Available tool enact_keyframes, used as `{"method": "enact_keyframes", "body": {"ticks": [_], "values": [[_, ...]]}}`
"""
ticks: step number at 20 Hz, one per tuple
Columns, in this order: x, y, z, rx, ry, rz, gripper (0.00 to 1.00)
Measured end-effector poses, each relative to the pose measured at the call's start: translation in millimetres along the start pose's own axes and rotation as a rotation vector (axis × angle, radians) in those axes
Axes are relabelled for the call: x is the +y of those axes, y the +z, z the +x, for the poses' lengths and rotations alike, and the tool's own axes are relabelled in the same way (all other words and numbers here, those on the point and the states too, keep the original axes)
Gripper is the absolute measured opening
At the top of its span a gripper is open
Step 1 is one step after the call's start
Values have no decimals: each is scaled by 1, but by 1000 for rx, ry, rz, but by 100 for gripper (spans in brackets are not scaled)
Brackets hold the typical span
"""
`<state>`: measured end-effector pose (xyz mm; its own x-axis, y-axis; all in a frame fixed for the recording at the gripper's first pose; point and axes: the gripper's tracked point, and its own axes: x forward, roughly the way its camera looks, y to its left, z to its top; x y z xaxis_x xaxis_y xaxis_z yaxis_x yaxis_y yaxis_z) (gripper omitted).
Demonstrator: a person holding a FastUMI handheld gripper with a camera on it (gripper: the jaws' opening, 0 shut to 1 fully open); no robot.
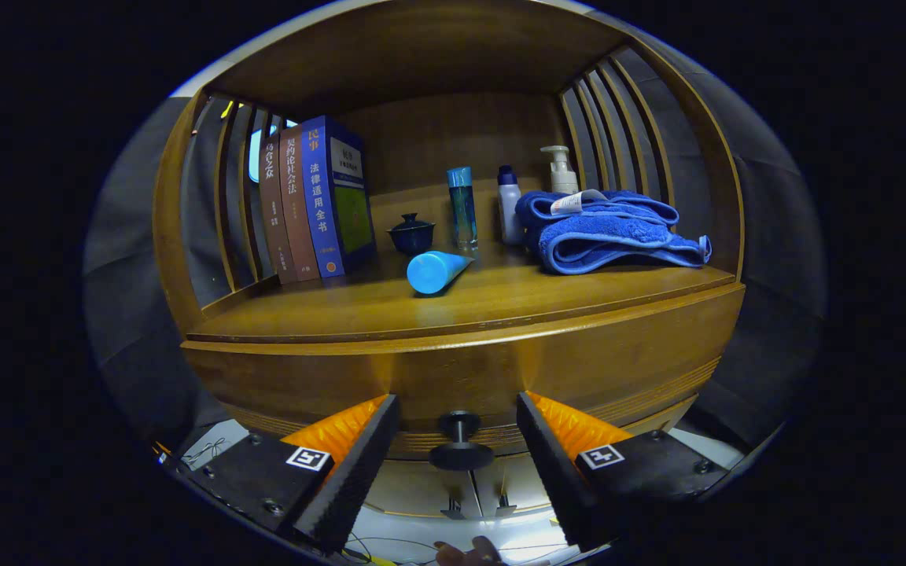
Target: Pull open the drawer, take out the items inside it, and place them on the countertop above the cabinet.
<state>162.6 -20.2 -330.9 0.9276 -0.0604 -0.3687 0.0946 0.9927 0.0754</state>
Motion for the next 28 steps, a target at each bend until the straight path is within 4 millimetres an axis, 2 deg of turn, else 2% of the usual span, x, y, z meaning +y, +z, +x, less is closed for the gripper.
{"method": "enact_keyframes", "body": {"ticks": [8,12,15,16,21,25,28], "values": [[-2,1,-1,9,-3,-5,99],[-3,18,-9,-29,-2,-3,99],[-2,34,-24,-49,0,-16,99],[0,42,-32,-59,5,-15,99],[10,105,-82,-152,30,-28,99],[17,167,-137,-256,41,-37,99],[18,202,-180,-309,41,-41,99]]}}
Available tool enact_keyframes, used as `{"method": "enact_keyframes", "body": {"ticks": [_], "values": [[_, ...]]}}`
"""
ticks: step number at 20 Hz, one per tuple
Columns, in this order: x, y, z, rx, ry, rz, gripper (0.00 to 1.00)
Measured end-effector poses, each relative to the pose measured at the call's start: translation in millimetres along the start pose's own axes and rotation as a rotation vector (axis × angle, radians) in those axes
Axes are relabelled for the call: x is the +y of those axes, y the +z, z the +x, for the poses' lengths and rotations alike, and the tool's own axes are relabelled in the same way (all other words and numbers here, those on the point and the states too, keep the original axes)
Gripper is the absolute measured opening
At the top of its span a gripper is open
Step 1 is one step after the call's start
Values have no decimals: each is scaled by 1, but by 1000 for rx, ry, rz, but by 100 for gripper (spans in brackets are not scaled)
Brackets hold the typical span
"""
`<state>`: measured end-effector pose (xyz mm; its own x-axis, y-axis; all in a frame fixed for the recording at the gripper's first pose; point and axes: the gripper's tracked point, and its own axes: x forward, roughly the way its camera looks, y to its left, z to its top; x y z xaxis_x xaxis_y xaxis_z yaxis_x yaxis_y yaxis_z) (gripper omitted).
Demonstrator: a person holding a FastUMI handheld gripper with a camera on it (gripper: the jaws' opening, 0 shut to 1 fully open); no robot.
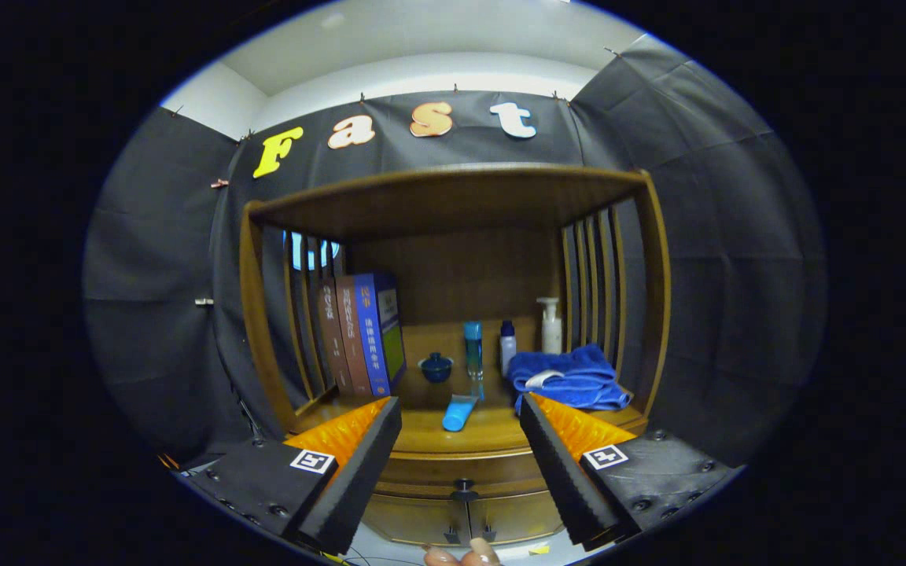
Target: Pull open the drawer, take out the items inside it, and place them on the countertop above the cabinet.
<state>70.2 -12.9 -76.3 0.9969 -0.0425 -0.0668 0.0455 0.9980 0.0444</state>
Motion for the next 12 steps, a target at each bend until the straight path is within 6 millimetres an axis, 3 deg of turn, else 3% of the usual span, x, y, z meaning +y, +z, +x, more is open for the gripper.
{"method": "enact_keyframes", "body": {"ticks": [2,5,12], "values": [[2,22,-18,-24,5,2,99],[3,39,-40,-11,11,-17,99],[15,70,-66,-55,39,-25,98]]}}
